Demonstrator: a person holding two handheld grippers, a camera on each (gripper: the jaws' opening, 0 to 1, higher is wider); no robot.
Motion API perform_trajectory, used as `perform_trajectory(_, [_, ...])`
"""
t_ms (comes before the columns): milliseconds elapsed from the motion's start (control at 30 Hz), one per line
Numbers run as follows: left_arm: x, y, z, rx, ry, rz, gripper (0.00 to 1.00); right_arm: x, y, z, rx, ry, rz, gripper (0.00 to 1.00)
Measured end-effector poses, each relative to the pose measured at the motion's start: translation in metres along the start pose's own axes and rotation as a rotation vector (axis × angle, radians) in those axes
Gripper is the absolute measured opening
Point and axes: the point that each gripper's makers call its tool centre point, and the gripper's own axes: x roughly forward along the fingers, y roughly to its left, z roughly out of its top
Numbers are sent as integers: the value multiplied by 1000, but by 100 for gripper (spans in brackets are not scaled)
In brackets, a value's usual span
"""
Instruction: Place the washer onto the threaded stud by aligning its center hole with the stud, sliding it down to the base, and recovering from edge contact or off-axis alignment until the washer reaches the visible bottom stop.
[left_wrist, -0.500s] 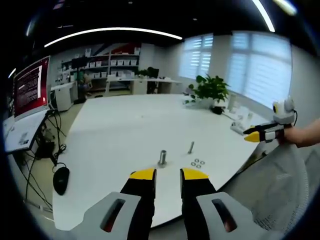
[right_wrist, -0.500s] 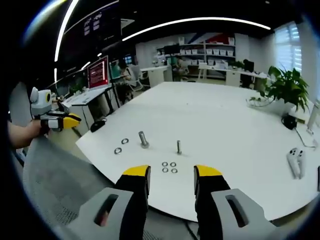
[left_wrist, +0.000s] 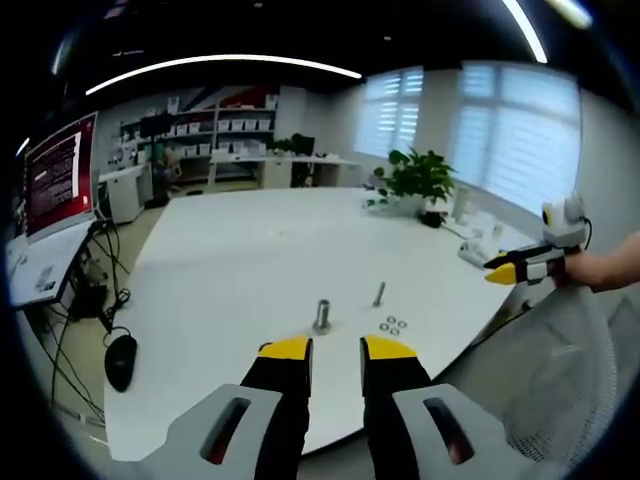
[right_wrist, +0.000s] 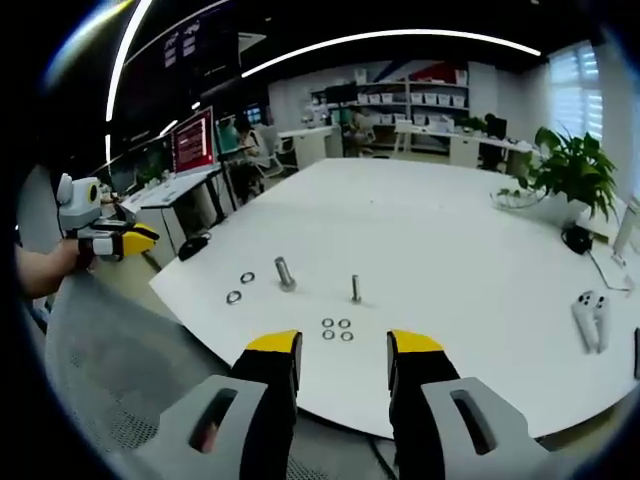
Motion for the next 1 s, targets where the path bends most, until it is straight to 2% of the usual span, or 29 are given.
perform_trajectory(400, [0, 0, 1, 5, -3, -1, 15, 3, 0, -9, -13, 52, -2, 36])
perform_trajectory(1000, [-1, 1, 3, 11, -14, -1, 15, 2, -1, -12, -8, 68, -11, 36])
